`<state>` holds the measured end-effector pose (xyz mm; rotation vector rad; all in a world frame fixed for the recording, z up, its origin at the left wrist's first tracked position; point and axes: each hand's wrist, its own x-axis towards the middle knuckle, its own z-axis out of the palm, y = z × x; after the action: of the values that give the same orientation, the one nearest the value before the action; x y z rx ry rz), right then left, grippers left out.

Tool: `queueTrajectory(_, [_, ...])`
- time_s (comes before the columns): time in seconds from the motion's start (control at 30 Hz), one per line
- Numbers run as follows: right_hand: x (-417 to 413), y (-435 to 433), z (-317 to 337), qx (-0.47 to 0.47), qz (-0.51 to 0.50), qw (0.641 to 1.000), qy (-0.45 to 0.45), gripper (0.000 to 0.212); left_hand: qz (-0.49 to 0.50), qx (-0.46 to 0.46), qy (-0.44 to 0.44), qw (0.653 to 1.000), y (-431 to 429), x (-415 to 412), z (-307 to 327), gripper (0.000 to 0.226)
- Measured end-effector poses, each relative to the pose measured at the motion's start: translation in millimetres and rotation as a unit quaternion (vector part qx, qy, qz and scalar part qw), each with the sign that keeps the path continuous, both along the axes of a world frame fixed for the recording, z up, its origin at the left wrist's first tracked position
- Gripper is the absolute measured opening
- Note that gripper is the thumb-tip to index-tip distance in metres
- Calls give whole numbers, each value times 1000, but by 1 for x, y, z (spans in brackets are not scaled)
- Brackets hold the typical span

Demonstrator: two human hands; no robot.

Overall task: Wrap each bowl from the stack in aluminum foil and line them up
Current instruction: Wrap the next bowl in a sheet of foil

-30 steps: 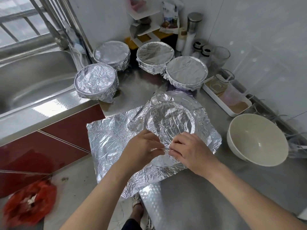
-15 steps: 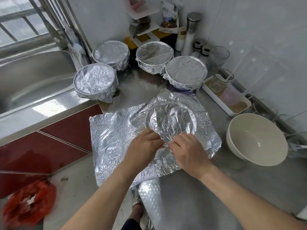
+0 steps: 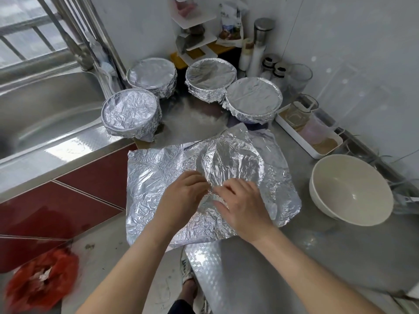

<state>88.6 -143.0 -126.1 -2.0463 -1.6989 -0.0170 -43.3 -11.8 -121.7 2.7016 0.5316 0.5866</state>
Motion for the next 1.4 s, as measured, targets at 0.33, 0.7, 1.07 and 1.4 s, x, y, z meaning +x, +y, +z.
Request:
queueTrajectory(0.33, [36, -23, 9, -18, 63, 997, -33, 11, -63, -19, -5, 998, -22, 15, -3, 27])
queueTrajectory(0.7, [36, -16, -3, -6, 100, 990, -99, 5, -63, -26, 3, 998, -22, 17, -7, 27])
queueTrajectory(1.07, [31, -14, -1, 41, 74, 991, -100, 15, -57, 6, 2, 998, -25, 23, -10, 30])
queueTrajectory(1.4, [63, -31, 6, -20, 66, 994, -81, 22, -56, -10, 6, 998, -26, 25, -5, 27])
